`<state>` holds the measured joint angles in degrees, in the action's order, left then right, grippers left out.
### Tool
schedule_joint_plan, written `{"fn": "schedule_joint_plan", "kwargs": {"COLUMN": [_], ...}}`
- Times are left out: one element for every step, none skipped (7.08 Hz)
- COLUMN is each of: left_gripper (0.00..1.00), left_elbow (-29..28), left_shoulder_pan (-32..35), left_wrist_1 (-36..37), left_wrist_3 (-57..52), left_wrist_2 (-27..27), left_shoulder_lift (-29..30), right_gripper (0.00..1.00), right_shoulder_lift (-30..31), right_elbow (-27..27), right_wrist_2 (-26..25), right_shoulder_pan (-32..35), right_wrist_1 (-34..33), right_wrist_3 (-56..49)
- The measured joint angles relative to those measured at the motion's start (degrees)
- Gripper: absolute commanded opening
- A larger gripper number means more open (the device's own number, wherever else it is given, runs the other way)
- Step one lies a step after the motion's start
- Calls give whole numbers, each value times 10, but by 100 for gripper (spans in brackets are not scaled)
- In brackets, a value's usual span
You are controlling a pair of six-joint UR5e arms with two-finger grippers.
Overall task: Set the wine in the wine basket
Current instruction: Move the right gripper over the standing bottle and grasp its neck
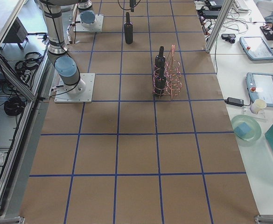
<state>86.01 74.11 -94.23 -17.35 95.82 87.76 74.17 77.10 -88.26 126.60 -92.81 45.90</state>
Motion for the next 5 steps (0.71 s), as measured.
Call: {"fn": "schedule_joint_plan", "kwargs": {"left_gripper": [100,100,100,100,100], "left_elbow": [-1,-1,-1,0,0], "left_shoulder_pan": [-3,-5,-6,-6,-6], "left_wrist_1": [-5,-7,-8,-11,-13], "left_wrist_3": [-1,-2,-2,-2,-2], "left_wrist_2": [0,0,-1,0,0], "left_shoulder_lift": [-1,-1,-1,-2,-2], "right_gripper": [90,90,90,90,88], "right_shoulder_lift": [-5,-9,-12,-12,-11], "right_elbow": [8,26,51,79,97], "right_wrist_2": [4,6,6,6,7], "right_shoulder_pan": [12,21,25,26,27], "right_wrist_1": [-1,-8,-26,-51,-74], "right_wrist_3": [6,10,11,13,16]}}
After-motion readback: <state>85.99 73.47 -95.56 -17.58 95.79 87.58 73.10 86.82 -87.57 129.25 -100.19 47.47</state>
